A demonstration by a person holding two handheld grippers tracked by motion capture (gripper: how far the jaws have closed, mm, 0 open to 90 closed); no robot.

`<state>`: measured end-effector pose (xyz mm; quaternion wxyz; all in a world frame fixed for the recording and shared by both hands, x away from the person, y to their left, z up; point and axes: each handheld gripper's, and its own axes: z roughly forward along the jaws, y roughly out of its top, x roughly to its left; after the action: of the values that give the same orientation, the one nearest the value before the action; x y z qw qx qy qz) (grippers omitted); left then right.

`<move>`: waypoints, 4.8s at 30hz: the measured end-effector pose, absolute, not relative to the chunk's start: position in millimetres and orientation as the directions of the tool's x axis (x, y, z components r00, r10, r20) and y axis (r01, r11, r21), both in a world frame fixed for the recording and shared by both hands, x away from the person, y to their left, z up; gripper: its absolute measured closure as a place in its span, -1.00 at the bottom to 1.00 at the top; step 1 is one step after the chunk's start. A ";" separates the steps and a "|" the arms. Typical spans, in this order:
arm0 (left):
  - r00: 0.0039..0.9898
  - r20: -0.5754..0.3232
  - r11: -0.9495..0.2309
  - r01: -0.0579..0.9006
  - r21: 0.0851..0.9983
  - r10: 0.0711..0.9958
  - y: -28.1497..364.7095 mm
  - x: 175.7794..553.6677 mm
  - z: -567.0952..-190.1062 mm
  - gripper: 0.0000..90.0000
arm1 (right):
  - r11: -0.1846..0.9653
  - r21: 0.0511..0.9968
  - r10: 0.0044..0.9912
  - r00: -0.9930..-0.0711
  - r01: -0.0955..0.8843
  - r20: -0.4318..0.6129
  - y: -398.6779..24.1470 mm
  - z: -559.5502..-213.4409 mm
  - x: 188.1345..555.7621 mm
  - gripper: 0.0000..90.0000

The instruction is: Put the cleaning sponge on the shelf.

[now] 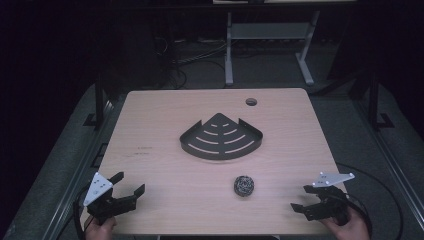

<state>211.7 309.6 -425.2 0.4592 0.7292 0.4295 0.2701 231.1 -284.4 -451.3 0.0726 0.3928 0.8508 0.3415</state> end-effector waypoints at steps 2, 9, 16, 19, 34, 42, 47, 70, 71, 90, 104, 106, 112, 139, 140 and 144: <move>0.487 0.002 -0.213 0.379 0.900 0.873 308.7 211.8 -425.8 -0.71 | 0.456 0.638 0.718 -0.680 0.621 0.148 -286.0 -452.4 231.7 -0.62; 0.490 -0.009 -0.205 0.380 0.902 0.871 310.9 210.4 -426.8 -0.71 | 0.482 0.623 0.707 -0.693 0.616 0.138 -277.0 -449.3 231.7 -0.63; 0.487 -0.008 -0.201 0.375 0.905 0.873 312.7 208.5 -425.8 -0.71 | 0.514 0.624 0.685 -0.719 0.589 0.115 -262.1 -443.0 231.7 -0.64; 0.485 -0.004 -0.203 0.374 0.905 0.874 312.2 209.0 -425.6 -0.71 | 0.531 0.619 0.676 -0.730 0.579 0.104 -257.7 -442.4 232.6 -0.64; 0.480 -0.007 -0.199 0.376 0.905 0.877 316.1 209.1 -426.2 -0.71 | 0.575 0.592 0.642 -0.760 0.564 0.101 -239.6 -440.9 239.9 -0.64; 0.472 -0.006 -0.196 0.378 0.905 0.881 318.2 209.5 -426.2 -0.71 | 0.587 0.577 0.636 -0.764 0.568 0.105 -235.4 -437.3 242.1 -0.64; 0.467 -0.007 -0.191 0.376 0.907 0.884 319.9 208.8 -425.3 -0.71 | 0.604 0.575 0.621 -0.778 0.552 0.095 -228.6 -432.2 245.0 -0.64; 0.472 -0.005 -0.194 0.373 0.907 0.882 319.4 208.8 -424.8 -0.71 | 0.672 0.546 0.548 -0.832 0.501 0.089 -185.6 -426.7 265.8 -0.66; 0.471 -0.006 -0.193 0.373 0.908 0.882 319.6 208.8 -424.6 -0.71 | 0.673 0.546 0.546 -0.833 0.499 0.087 -184.1 -426.4 266.5 -0.66; 0.470 -0.011 -0.186 0.370 0.910 0.882 320.3 208.9 -424.3 -0.71 | 0.732 0.500 0.494 -0.866 0.462 0.077 -149.2 -423.3 284.5 -0.66; 0.474 -0.009 -0.187 0.365 0.912 0.881 319.2 208.6 -423.5 -0.71 | 0.770 0.456 0.468 -0.881 0.447 0.072 -128.0 -425.4 296.6 -0.66; 0.473 -0.013 -0.183 0.366 0.912 0.881 319.5 208.6 -423.6 -0.71 | 0.772 0.453 0.465 -0.882 0.445 0.075 -125.8 -426.6 297.9 -0.66; 0.474 -0.011 -0.185 0.365 0.912 0.880 319.1 208.7 -423.7 -0.71 | 0.789 0.424 0.464 -0.884 0.444 0.063 -119.2 -430.4 303.4 -0.66; 0.477 -0.017 -0.180 0.365 0.913 0.879 319.2 209.1 -423.4 -0.71 | 0.837 0.340 0.438 -0.897 0.429 0.054 -102.3 -440.5 316.1 -0.36; 0.475 -0.017 -0.179 0.365 0.913 0.880 319.5 209.2 -423.3 -0.71 | 0.839 0.339 0.435 -0.899 0.426 0.054 -101.9 -440.7 316.1 -0.33; 0.473 -0.019 -0.177 0.367 0.913 0.881 320.0 209.0 -423.5 -0.71 | 0.839 0.338 0.435 -0.899 0.426 0.053 -100.6 -441.0 316.1 -0.30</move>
<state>209.0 320.0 -423.5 0.4714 0.7173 0.4348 0.2724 316.1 -100.6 -441.0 0.0130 0.2244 0.9589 0.1733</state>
